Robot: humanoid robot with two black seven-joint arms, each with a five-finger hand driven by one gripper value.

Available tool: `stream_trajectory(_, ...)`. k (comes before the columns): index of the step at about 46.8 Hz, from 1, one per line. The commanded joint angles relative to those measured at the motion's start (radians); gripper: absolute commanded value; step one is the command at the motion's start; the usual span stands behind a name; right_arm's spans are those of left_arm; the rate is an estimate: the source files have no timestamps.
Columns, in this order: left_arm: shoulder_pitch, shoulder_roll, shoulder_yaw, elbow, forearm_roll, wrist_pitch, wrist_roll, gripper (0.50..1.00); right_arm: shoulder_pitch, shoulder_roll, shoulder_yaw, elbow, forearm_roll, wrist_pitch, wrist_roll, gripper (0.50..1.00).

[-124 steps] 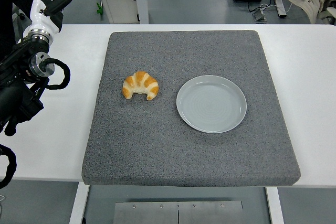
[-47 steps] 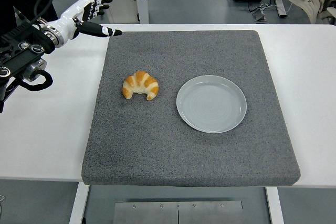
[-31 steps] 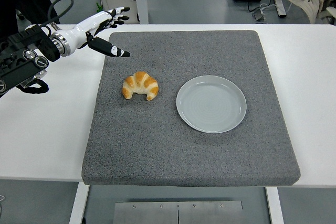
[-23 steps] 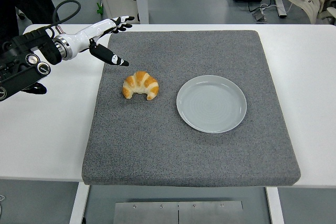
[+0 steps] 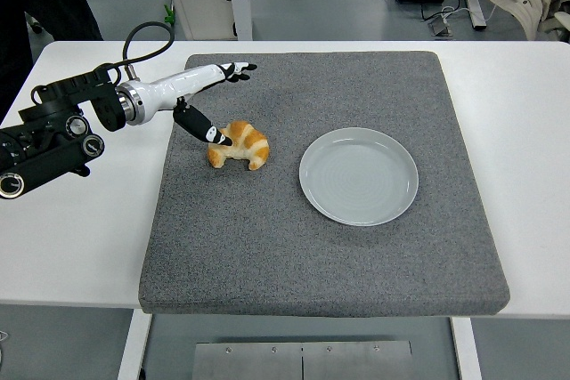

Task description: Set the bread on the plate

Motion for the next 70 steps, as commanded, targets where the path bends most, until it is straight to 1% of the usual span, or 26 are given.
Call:
stream_trajectory(1, 0.007, -0.004, 0.009, -0.002, 0.04, 0.013, 0.0, 0.963, -0.001, 0.0, 0.0, 0.0, 0.0, 0.001, 0.0, 1.0)
stream_trajectory(8, 0.018, -0.007, 0.014, -0.003, 0.05, 0.085, 0.002, 0.963, -0.001, 0.0, 0.0, 0.0, 0.0, 0.0, 0.0, 1.0)
stream_trajectory(12, 0.02, -0.007, 0.036, -0.004, 0.051, 0.102, 0.002, 0.963, -0.001, 0.0, 0.0, 0.0, 0.0, 0.0, 0.0, 1.0)
stream_trajectory(18, 0.017, -0.011, 0.084, -0.003, 0.051, 0.143, 0.002, 0.963, -0.001, 0.0, 0.0, 0.0, 0.0, 0.001, 0.0, 1.0)
stream_trajectory(28, 0.02, -0.017, 0.113, -0.003, 0.051, 0.19, 0.002, 0.952, -0.001, 0.0, 0.0, 0.0, 0.0, 0.001, 0.0, 1.0)
stream_trajectory(37, 0.027, -0.03, 0.115, 0.0, 0.053, 0.199, 0.002, 0.948, -0.001, 0.0, 0.0, 0.0, 0.0, 0.0, 0.0, 1.0)
stream_trajectory(41, 0.032, -0.037, 0.115, 0.006, 0.054, 0.2, 0.002, 0.931, -0.001, 0.0, 0.0, 0.0, 0.0, 0.0, 0.0, 1.0)
stream_trajectory(44, 0.032, -0.046, 0.122, 0.012, 0.059, 0.2, 0.002, 0.904, 0.001, 0.0, 0.0, 0.0, 0.0, 0.0, 0.0, 1.0)
stream_trajectory(47, 0.032, -0.051, 0.144, 0.013, 0.071, 0.203, 0.002, 0.899, -0.001, 0.0, 0.0, 0.0, 0.0, 0.0, 0.0, 1.0)
stream_trajectory(53, 0.033, -0.063, 0.158, 0.015, 0.077, 0.243, 0.002, 0.896, -0.001, 0.0, 0.0, 0.0, 0.0, 0.0, 0.0, 1.0)
stream_trajectory(63, 0.035, -0.083, 0.158, 0.047, 0.083, 0.251, 0.002, 0.878, -0.001, 0.0, 0.0, 0.0, 0.0, 0.001, 0.0, 1.0)
stream_trajectory(70, 0.05, -0.088, 0.158, 0.067, 0.115, 0.277, 0.002, 0.878, -0.001, 0.0, 0.0, 0.0, 0.0, 0.0, 0.0, 1.0)
